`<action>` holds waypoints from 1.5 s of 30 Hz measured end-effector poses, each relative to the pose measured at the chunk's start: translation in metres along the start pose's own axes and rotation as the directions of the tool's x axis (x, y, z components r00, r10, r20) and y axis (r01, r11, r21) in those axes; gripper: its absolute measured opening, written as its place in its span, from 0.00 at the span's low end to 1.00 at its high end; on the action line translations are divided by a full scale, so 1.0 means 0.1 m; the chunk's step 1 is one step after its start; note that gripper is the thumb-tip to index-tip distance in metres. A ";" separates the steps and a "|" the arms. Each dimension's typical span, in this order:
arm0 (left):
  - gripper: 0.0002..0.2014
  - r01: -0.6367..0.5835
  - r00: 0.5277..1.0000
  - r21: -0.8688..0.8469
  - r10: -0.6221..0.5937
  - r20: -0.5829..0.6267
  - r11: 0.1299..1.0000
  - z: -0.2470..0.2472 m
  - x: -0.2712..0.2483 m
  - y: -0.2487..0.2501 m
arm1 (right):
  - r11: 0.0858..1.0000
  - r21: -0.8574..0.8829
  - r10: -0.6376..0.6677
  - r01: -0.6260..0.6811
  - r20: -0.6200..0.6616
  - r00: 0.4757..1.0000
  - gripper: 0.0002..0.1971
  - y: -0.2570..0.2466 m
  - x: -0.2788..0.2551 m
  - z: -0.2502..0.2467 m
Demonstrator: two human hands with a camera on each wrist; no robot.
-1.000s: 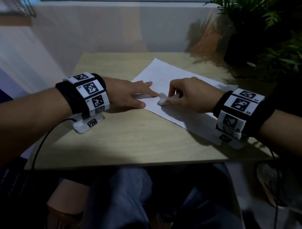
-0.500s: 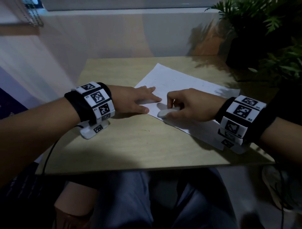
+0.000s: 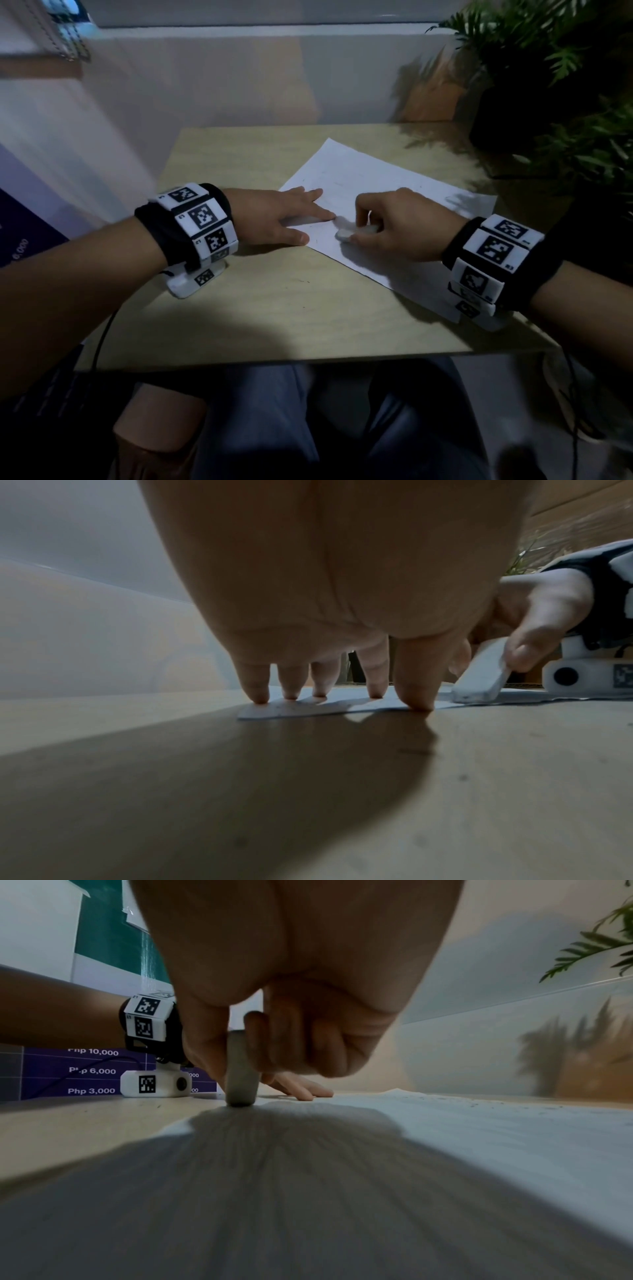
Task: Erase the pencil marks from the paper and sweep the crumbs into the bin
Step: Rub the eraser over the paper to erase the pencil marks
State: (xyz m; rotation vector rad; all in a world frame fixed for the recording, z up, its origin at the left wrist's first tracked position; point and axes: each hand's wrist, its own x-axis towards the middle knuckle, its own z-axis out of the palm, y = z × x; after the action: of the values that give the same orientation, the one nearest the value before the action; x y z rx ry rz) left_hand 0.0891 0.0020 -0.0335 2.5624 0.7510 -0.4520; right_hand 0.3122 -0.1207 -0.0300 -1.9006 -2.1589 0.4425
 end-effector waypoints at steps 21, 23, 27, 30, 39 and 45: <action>0.30 -0.010 1.000 0.016 0.010 0.012 1.000 0.01 0.02 -0.02 | 0.996 0.067 -0.065 0.060 0.080 0.995 0.20 0.00 -0.02 0.00; 0.30 -0.012 1.000 0.023 0.012 0.013 1.000 0.02 0.03 -0.03 | 0.998 0.051 -0.030 0.028 0.048 0.998 0.21 0.02 -0.01 -0.01; 0.31 -0.008 1.000 0.020 0.007 0.024 1.000 0.01 0.04 -0.02 | 1.000 0.018 -0.026 0.025 0.032 0.999 0.19 0.02 0.01 0.00; 0.31 -0.005 1.000 0.026 0.004 0.027 1.000 -0.02 0.05 0.00 | 0.999 0.027 -0.037 0.037 0.017 0.999 0.17 0.01 0.00 -0.02; 0.31 -0.006 1.000 0.022 0.006 0.022 1.000 -0.01 0.06 0.01 | 1.000 -0.002 0.017 -0.017 -0.003 1.000 0.21 0.01 -0.01 -0.04; 0.30 -0.011 1.000 0.002 0.011 0.015 1.000 0.01 0.06 -0.02 | 0.997 0.053 -0.057 0.054 0.060 0.997 0.21 -0.04 -0.05 -0.02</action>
State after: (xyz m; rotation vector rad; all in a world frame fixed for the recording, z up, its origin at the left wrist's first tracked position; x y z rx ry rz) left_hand 0.0927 0.0063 -0.0376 2.5613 0.7310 -0.4676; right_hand 0.3098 -0.1261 -0.0269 -1.8182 -2.2105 0.5478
